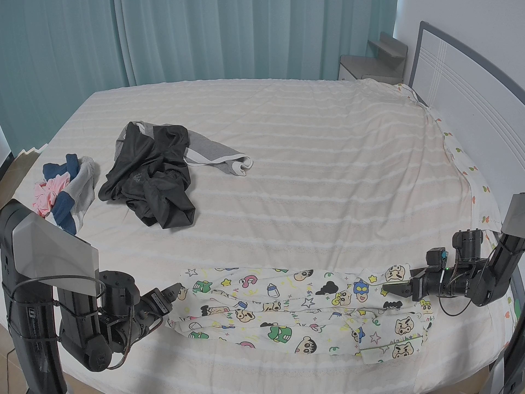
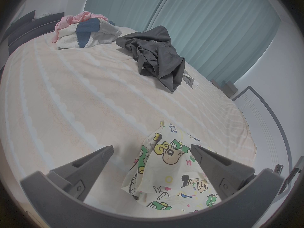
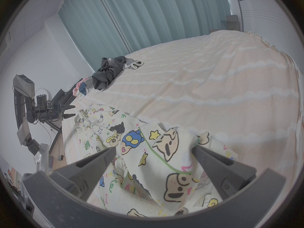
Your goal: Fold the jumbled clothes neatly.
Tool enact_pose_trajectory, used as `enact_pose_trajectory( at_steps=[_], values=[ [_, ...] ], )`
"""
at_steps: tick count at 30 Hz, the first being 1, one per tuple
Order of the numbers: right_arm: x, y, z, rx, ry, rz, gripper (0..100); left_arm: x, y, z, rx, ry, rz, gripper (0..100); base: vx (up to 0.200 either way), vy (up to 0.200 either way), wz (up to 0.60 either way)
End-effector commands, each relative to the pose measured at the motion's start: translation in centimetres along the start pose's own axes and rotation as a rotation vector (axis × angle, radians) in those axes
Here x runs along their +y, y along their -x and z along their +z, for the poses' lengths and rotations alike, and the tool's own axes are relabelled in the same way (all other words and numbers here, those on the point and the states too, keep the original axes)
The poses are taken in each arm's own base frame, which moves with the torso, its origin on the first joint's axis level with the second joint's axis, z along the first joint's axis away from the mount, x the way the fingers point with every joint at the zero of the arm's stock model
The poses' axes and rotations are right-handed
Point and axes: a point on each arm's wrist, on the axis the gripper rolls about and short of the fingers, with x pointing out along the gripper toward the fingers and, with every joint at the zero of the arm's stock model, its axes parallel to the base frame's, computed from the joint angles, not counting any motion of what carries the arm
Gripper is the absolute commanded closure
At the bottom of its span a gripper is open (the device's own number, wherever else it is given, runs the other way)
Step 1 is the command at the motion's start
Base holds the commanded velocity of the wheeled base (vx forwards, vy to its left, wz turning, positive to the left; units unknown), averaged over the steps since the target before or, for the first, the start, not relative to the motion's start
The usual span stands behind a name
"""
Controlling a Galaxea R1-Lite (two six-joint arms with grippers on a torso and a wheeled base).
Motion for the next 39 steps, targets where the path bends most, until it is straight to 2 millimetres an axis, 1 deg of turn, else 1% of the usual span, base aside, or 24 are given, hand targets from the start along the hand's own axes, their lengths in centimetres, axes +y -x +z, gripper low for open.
enact_pose_trajectory(
  at_steps=[1,6,7,9,10,11,12,15,16,20,22,27,30,34,35,37,39],
  values=[
    [0.0,0.0,-0.3,0.013,-0.005,-0.013,100,-0.1,0.0,0.2,-0.014,0.004,-0.011,0,0.000,0.000,0.00],
    [-0.1,0.7,-0.3,0.000,0.004,-0.059,100,-0.1,0.0,0.2,-0.014,0.004,-0.011,0,0.000,0.000,0.00],
    [0.0,1.4,-0.3,-0.017,0.007,-0.071,100,-0.1,0.0,0.2,-0.014,0.004,-0.011,0,0.000,0.000,0.00],
    [0.0,1.8,-0.2,-0.031,0.011,-0.078,100,-0.1,0.0,0.2,-0.014,0.004,-0.011,0,0.000,0.000,0.00],
    [0.1,2.3,-0.2,-0.046,0.014,-0.085,100,-0.1,0.0,0.2,-0.015,0.004,-0.012,0,0.000,0.000,0.00],
    [0.1,2.3,-0.2,-0.046,0.014,-0.085,100,-0.1,0.0,0.2,-0.014,0.004,-0.011,0,0.000,0.000,0.00],
    [0.3,3.0,-0.2,-0.061,0.021,-0.091,100,-0.1,0.0,0.2,-0.014,0.004,-0.011,0,0.000,0.000,0.00],
    [0.6,3.6,-0.3,-0.075,0.029,-0.093,100,-0.1,0.0,0.2,-0.014,0.004,-0.011,0,0.000,0.000,0.00],
    [1.1,4.3,-0.6,-0.080,0.038,-0.091,100,-0.1,0.0,0.2,-0.014,0.004,-0.011,0,0.000,0.000,0.00],
    [2.0,5.2,-1.7,-0.088,0.079,-0.074,100,-0.1,0.1,0.1,-0.012,0.004,-0.009,0,0.000,0.000,0.00],
    [2.4,5.5,-2.2,-0.105,0.102,-0.051,100,-0.1,0.1,0.1,-0.012,0.004,-0.009,0,0.000,0.000,0.00],
    [2.8,5.8,-2.7,-0.155,0.156,-0.014,100,-0.1,0.2,0.1,-0.012,0.004,-0.009,0,0.000,0.000,0.00],
    [2.6,5.1,-2.8,-0.158,0.163,-0.007,100,-0.1,0.2,0.1,-0.012,0.004,-0.009,0,0.000,0.000,0.00],
    [1.4,3.3,-2.3,-0.173,0.174,-0.018,100,-0.1,0.2,0.1,-0.012,0.004,-0.009,0,0.000,0.000,0.00],
    [1.3,3.3,-2.3,-0.176,0.176,-0.019,100,-0.1,0.2,0.2,-0.013,0.004,-0.008,0,0.000,0.000,0.00],
    [0.3,1.7,-1.9,-0.186,0.183,-0.043,100,-0.1,0.2,0.1,-0.012,0.004,-0.009,0,0.000,0.000,0.00],
    [-0.1,0.5,-1.3,-0.198,0.200,-0.066,100,0.0,0.2,0.1,-0.010,0.003,-0.008,0,0.000,0.000,0.00]
  ],
)
